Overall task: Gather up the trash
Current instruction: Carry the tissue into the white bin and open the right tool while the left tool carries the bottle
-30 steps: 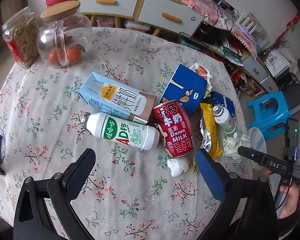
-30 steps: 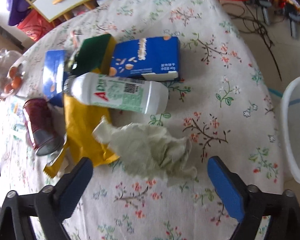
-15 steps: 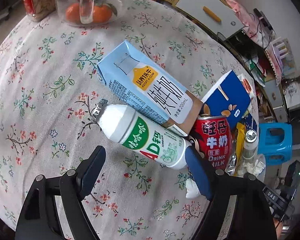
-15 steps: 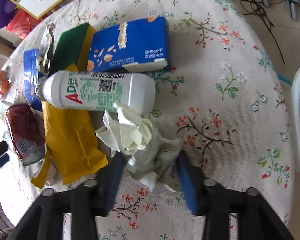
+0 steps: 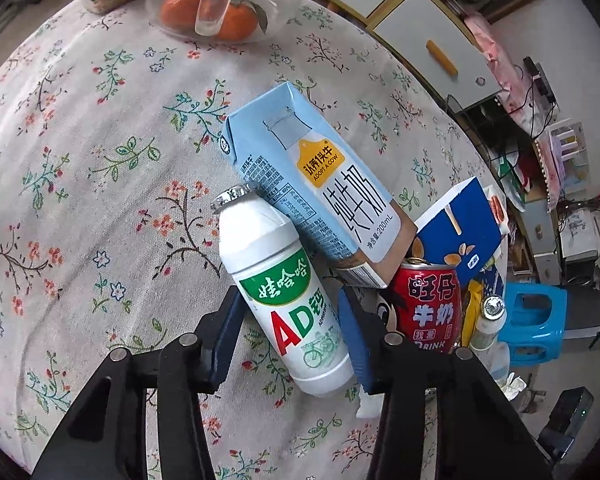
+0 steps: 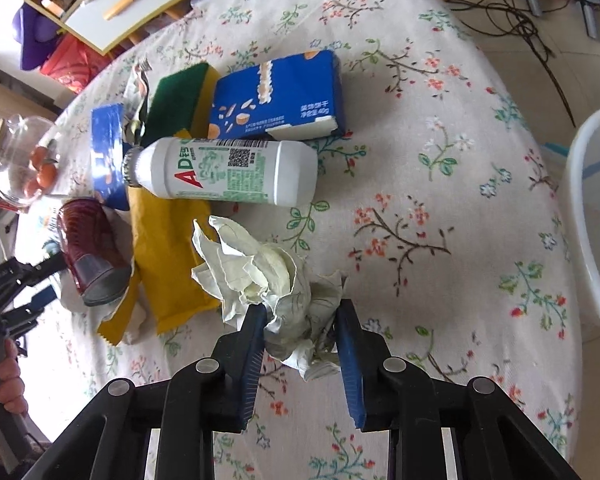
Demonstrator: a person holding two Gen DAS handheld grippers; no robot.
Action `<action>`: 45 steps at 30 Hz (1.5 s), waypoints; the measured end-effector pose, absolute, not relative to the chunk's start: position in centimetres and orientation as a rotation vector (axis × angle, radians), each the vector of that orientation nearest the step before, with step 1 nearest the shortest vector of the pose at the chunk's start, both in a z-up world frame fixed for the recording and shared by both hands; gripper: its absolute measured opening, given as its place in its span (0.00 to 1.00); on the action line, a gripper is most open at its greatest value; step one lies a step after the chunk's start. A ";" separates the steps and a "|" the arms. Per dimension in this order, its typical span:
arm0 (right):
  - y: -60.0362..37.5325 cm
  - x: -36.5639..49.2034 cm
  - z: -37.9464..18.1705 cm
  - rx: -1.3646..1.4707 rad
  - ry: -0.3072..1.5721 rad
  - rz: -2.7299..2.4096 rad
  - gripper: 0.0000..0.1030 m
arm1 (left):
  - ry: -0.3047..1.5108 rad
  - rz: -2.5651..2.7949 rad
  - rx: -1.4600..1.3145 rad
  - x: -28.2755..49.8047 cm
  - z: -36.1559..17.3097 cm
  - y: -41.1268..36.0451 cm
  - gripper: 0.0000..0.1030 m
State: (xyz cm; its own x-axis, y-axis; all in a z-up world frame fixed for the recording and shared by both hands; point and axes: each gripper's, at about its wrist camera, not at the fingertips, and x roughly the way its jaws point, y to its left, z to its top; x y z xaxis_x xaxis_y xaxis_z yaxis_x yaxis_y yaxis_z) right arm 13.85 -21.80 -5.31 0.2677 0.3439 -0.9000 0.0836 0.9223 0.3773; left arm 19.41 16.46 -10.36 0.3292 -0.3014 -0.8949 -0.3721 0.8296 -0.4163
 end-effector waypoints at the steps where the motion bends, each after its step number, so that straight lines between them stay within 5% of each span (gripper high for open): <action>1: -22.1 13.7 -5.2 0.394 1.291 0.181 0.30 | 1.256 0.047 -0.631 19.2 -10.2 16.4 0.46; 26: -42.2 8.2 -4.1 0.730 1.106 -0.171 0.31 | 1.077 -0.268 -0.335 13.1 0.3 4.1 0.41; 30: -45.1 7.7 -5.3 0.781 1.096 -0.235 0.37 | 1.079 -0.348 -0.281 13.3 1.2 -1.6 0.41; 32: -46.2 7.4 -5.7 0.801 1.094 -0.261 0.62 | 1.088 -0.400 -0.258 13.4 1.3 -5.0 0.41; 33: -46.7 7.1 -5.8 0.809 1.089 -0.273 0.64 | 1.092 -0.428 -0.244 13.5 1.3 -6.8 0.41; 45: -50.2 2.7 -5.5 0.813 1.080 -0.335 0.66 | 1.128 -0.649 -0.116 14.8 -2.3 -25.0 0.41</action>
